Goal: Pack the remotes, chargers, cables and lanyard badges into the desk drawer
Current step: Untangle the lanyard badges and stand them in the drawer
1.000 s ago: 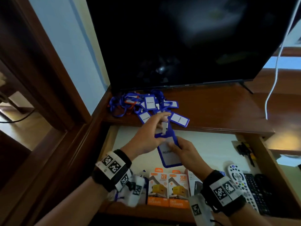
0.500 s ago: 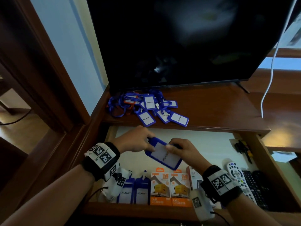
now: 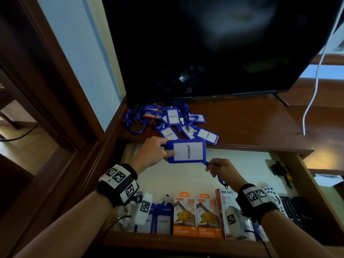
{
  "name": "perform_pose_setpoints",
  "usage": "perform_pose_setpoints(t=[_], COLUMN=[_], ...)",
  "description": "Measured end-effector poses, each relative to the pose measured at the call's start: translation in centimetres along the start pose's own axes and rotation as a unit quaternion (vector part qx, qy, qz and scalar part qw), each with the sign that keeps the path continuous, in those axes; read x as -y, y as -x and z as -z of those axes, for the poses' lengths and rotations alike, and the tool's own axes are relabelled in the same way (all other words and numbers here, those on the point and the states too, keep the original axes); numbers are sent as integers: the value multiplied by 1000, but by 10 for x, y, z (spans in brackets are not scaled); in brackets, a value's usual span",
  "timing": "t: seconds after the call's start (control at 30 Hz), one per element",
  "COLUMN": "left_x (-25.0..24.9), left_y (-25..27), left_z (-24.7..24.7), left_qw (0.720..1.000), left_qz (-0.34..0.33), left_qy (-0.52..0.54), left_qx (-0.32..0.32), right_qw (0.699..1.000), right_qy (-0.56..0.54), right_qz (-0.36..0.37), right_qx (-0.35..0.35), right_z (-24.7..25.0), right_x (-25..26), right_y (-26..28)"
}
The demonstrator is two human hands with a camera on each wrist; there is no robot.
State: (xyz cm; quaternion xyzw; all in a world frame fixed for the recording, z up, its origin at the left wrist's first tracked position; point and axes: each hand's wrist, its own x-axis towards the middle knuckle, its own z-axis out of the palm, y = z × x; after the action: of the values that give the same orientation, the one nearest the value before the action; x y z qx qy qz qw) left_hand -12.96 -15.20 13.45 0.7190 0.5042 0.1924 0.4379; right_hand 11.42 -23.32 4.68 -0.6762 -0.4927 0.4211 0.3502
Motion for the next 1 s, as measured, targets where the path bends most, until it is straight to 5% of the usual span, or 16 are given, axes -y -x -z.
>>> perform_pose_setpoints(t=[0.17, 0.3, 0.47, 0.73, 1.0], left_x=[-7, -13, -14, -14, -20], left_y=[5, 7, 3, 2, 8], left_z=[-5, -7, -4, -11, -21], left_qw=[998, 994, 982, 973, 972], left_qz=[14, 8, 14, 33, 44], left_qy=[57, 106, 181, 202, 209], left_qx=[14, 4, -54, -103, -100], right_qw=[993, 976, 965, 945, 921], right_qy=[111, 214, 239, 311, 360], right_qz=[-32, -38, -83, -76, -114], right_qx=[-35, 3, 68, 61, 93], right_z=[4, 9, 14, 6, 3], right_x=[-30, -55, -85, -91, -93], right_y=[-12, -16, -11, -14, -8])
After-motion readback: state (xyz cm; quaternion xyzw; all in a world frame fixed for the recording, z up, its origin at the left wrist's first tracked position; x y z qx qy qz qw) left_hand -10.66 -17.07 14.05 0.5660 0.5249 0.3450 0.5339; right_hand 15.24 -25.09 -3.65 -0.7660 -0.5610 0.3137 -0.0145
